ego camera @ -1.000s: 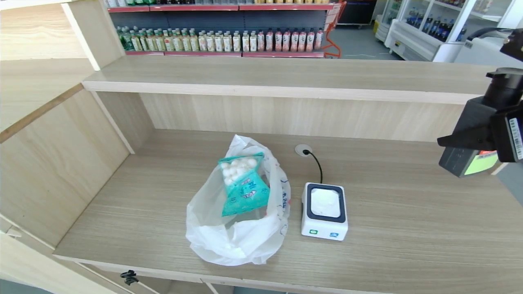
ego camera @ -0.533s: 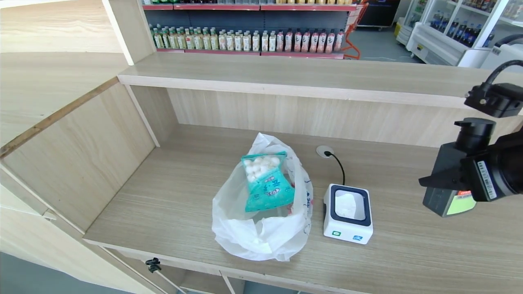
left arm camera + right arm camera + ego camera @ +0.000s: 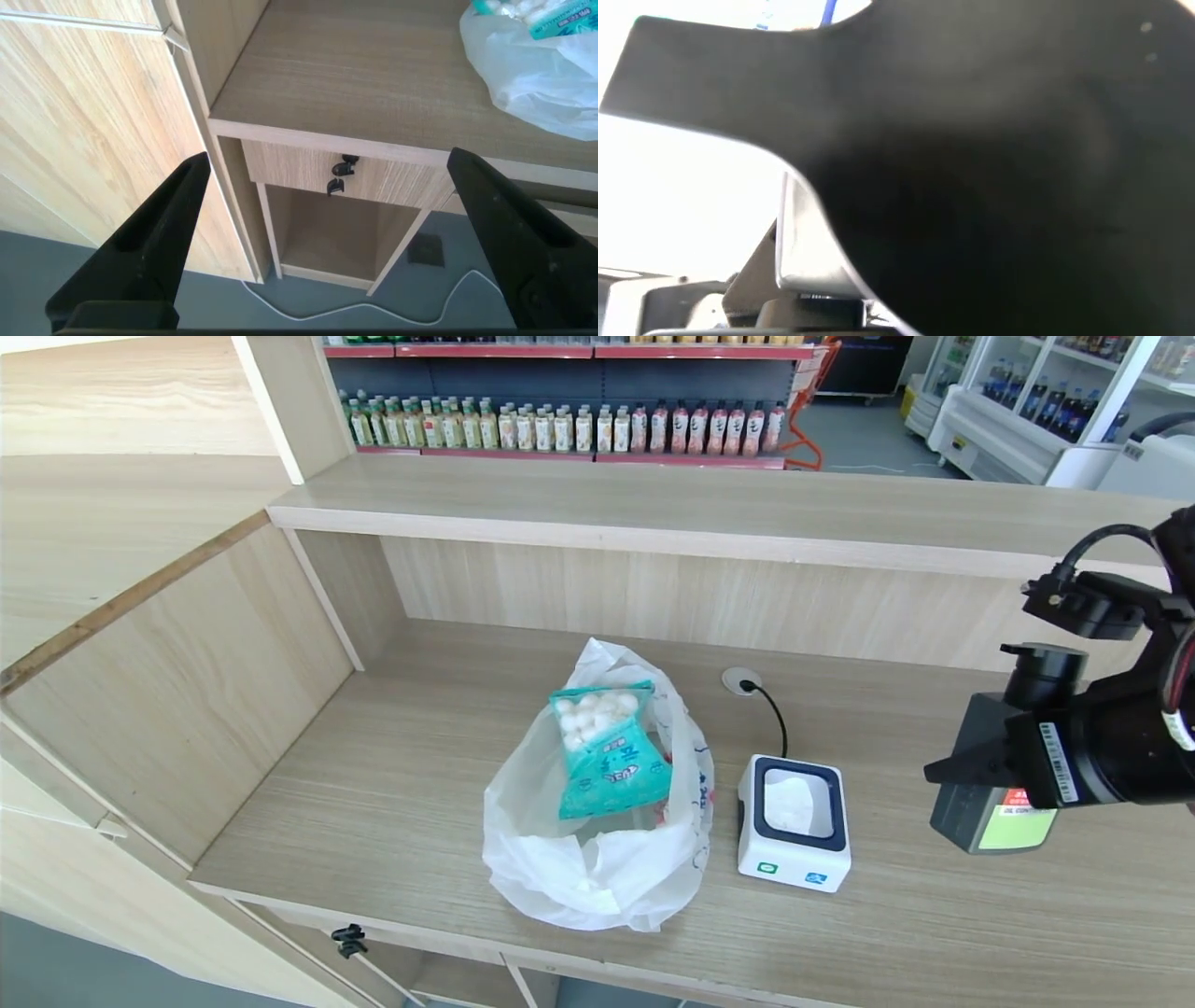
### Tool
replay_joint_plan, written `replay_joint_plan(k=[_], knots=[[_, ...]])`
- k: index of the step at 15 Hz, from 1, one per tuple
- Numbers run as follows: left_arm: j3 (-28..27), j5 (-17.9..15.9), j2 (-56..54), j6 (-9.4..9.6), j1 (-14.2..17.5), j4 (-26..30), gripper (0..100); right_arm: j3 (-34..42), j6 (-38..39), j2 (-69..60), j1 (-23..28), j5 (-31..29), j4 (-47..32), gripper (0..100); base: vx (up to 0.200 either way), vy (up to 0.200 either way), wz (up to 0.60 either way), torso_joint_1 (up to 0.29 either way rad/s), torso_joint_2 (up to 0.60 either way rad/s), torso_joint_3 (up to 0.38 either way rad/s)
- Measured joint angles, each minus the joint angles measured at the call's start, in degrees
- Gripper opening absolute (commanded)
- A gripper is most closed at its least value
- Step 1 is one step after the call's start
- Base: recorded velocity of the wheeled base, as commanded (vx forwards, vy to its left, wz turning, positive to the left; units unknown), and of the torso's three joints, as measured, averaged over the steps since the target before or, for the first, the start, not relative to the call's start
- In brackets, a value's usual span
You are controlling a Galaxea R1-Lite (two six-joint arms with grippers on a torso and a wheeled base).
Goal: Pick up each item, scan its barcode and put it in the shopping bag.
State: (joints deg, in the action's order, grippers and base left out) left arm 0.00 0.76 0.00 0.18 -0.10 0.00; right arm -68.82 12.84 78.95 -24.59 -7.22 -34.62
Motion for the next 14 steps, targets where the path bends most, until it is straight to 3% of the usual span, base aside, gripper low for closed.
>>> replay_joint_plan(k=[6, 10, 14], knots=[[0.0, 0.0, 0.0, 0.00, 0.0, 0.0, 100, 4.1, 5.8, 2.0, -1.7, 0.0, 6.2, 0, 0.000, 0.000, 0.00, 0.000, 0.00, 0.000], [0.0, 0.0, 0.0, 0.00, 0.0, 0.0, 100, 5.6, 11.9, 3.2, -1.5, -0.1, 6.2, 0, 0.000, 0.000, 0.00, 0.000, 0.00, 0.000], [0.0, 0.0, 0.0, 0.00, 0.0, 0.0, 100, 6.0, 12.7, 3.4, -1.7, -0.1, 6.4, 0, 0.000, 0.000, 0.00, 0.000, 0.00, 0.000]])
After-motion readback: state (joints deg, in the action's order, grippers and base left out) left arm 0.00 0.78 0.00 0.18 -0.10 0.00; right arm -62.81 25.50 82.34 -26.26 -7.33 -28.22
